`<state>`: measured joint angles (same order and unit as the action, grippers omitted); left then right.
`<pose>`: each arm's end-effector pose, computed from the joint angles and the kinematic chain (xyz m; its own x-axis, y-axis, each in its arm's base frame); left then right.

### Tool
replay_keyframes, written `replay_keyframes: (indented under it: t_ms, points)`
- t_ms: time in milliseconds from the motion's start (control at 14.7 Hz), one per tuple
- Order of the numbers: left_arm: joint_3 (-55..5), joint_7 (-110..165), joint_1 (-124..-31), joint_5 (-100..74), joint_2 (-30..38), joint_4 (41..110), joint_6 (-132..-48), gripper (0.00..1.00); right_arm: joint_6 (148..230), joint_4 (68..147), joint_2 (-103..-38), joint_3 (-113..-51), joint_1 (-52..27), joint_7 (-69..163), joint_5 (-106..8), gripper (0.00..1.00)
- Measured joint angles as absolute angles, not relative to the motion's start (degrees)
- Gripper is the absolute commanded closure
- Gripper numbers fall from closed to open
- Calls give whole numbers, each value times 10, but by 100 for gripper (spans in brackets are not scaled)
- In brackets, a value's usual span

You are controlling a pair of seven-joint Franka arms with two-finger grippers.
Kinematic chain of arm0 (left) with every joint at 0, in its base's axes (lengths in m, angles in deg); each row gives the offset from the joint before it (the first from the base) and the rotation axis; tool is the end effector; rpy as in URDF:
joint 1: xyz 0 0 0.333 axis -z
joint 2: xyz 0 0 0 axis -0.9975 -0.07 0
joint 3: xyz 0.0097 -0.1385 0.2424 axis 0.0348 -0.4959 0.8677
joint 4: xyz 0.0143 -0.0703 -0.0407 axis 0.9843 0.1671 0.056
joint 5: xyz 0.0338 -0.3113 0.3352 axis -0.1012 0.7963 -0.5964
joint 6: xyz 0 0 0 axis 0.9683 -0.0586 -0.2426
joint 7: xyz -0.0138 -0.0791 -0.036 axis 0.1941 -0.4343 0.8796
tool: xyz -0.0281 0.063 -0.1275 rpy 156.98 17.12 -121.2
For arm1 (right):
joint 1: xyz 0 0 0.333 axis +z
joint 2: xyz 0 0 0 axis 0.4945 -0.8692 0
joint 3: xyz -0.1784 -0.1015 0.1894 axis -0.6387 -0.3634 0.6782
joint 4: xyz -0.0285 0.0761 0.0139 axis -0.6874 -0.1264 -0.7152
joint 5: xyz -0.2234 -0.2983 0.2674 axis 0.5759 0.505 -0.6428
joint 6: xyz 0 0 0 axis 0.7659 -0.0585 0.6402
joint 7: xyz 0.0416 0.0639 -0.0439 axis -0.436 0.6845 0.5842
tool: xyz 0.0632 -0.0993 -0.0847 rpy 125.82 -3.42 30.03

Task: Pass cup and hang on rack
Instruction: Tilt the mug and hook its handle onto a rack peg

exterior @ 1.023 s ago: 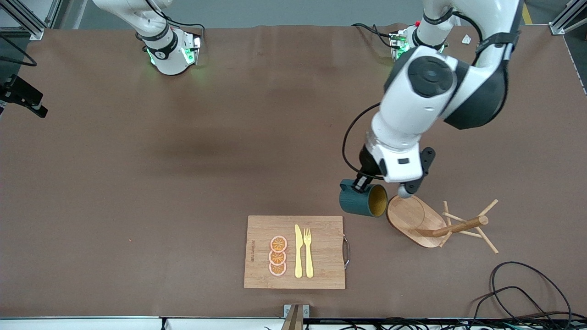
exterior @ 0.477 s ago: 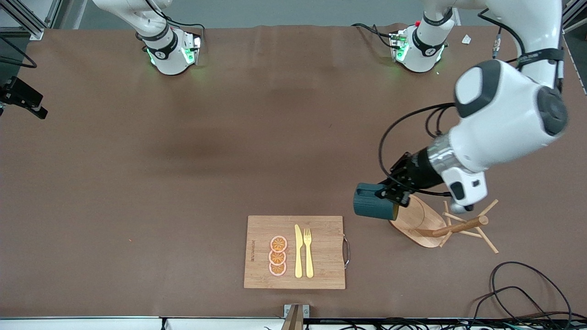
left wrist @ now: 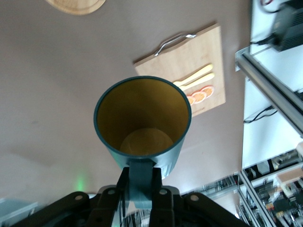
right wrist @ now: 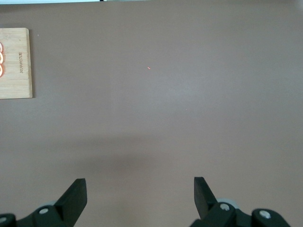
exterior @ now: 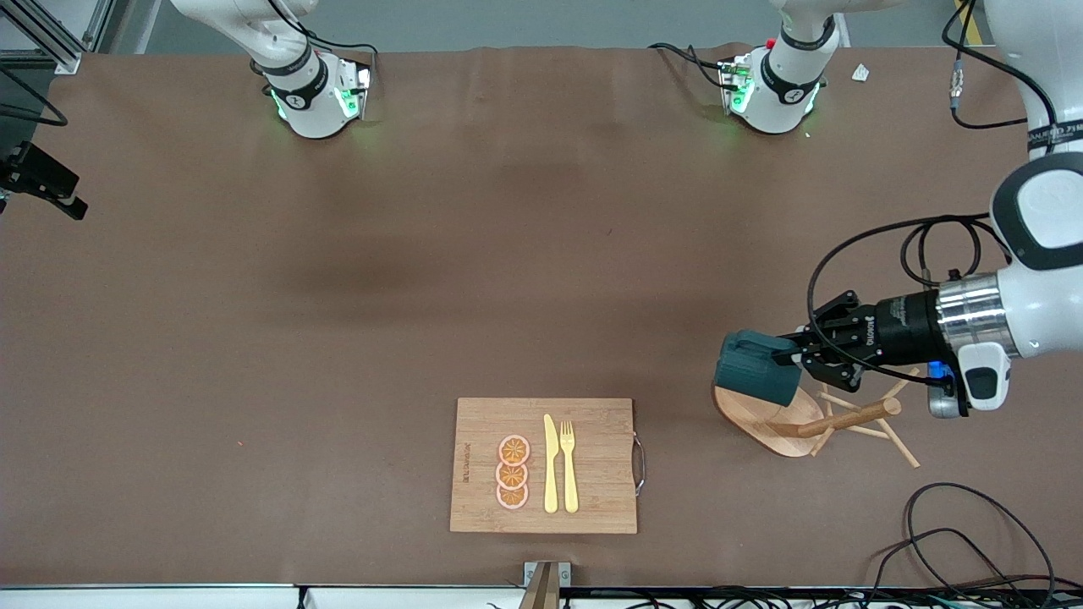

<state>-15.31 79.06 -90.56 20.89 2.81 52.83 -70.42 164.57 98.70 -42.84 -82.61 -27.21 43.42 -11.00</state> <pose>0.7324 -0.1267 0.4095 0.4284 0.6029 -0.6730 0.8999 -0.3515 0.2580 0.6038 -0.0420 0.6026 0.9943 -0.0383 0.0996 -0.0402 -0.9990 0.0170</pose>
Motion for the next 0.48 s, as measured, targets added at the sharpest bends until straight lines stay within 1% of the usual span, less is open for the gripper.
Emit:
replay_keyframes:
  t_ms: [341, 477]
  points:
    - [-153, 708, -973, 273, -13, 530, -647, 100, 1645, 987, -430, -826, -272, 434, -110, 0]
    - [-153, 695, -991, 282, -22, 530, -639, 100, 1645, 987, -430, -827, -272, 434, -110, 0]
